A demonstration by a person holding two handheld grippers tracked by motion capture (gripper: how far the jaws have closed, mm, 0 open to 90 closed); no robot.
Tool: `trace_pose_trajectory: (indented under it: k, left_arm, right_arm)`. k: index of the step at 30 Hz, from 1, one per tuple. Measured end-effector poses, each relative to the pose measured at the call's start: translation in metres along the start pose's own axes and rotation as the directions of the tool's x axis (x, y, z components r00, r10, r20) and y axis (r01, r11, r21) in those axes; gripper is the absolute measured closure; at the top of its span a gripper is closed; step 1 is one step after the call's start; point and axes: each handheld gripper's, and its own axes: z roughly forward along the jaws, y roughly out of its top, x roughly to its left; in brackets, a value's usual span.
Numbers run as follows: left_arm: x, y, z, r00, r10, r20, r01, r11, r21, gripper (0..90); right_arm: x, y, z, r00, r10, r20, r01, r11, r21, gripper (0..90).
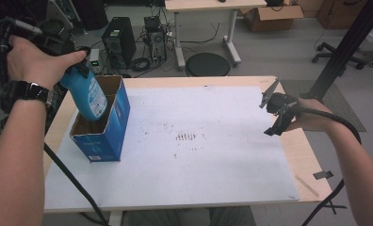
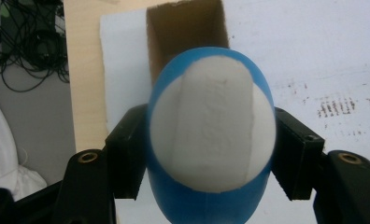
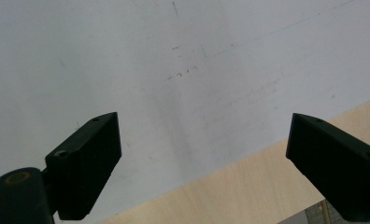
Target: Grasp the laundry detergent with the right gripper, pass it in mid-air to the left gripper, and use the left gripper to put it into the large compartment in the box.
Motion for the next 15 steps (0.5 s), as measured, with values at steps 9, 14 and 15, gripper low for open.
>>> trace_pose_trajectory:
  k: [9, 14, 15]
  left_arm:
    - [0.006, -0.012, 0.033, 0.9995, -0.030, -0.004, 0.030, 0.9991, 0.031, 38.1]
    - [0.008, -0.021, 0.056, 0.9987, -0.051, 0.002, 0.051, 0.9972, 0.055, 38.1]
    - [0.008, -0.021, 0.056, 0.9987, -0.051, 0.002, 0.051, 0.9972, 0.055, 38.1]
  right_arm:
    - [0.002, 0.000, 0.006, 1.0000, -0.004, -0.003, 0.004, 1.000, 0.009, 10.2]
    - [0.003, -0.001, 0.007, 1.0000, -0.006, -0.003, 0.006, 1.000, 0.007, 10.2]
    - [0.003, -0.001, 0.007, 1.0000, -0.006, -0.003, 0.006, 1.000, 0.007, 10.2]
